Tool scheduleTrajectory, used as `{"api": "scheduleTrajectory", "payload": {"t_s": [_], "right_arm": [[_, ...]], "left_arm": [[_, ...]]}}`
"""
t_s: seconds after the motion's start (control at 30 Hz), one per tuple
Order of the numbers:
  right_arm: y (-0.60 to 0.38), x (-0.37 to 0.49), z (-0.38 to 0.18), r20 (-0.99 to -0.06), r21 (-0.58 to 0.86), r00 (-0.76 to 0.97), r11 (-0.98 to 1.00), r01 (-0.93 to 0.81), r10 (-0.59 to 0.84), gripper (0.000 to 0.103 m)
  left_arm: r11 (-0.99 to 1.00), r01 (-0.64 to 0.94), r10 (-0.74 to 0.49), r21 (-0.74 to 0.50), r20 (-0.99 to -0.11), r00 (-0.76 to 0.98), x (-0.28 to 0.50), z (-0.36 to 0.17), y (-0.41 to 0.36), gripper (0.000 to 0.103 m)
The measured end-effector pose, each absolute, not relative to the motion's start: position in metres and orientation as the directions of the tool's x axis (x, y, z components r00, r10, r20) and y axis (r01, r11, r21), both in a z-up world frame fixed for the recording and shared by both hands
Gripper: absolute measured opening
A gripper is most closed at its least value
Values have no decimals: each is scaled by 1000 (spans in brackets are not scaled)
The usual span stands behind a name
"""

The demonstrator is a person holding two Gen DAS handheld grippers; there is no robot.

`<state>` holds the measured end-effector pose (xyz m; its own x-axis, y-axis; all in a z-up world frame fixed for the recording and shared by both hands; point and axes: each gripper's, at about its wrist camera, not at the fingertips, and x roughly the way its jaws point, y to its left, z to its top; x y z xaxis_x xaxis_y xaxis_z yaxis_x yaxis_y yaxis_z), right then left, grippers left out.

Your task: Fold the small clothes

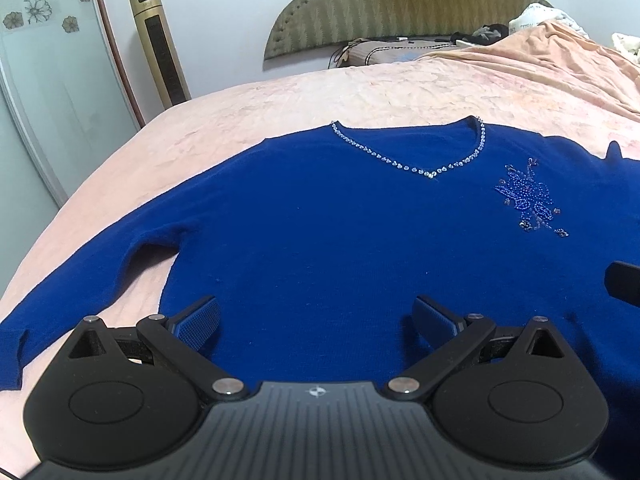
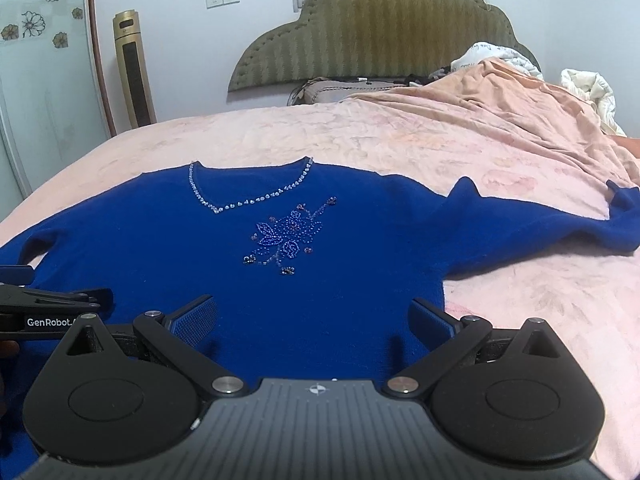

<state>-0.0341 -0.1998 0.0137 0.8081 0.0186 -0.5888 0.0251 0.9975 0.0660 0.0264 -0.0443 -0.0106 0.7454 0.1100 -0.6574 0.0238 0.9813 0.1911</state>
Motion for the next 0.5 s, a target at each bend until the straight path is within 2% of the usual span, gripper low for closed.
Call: {"api": "scheduleTrajectory", "payload": {"t_s": [0.3, 0.43, 0.5], "right_arm": [[-200, -31, 10, -590, 85, 806, 996, 16, 38, 103], [-201, -33, 11, -541, 85, 838, 996, -39, 79, 103], [-201, -31, 12, -554, 56, 826, 995, -86, 103, 101]], "left_arm": [[977, 24, 123, 212, -652, 748, 30, -11, -51, 103], [978, 49, 98, 204, -649, 754, 31, -10, -57, 103], [976, 69, 82, 206, -644, 761, 31, -10, -62, 103]]}}
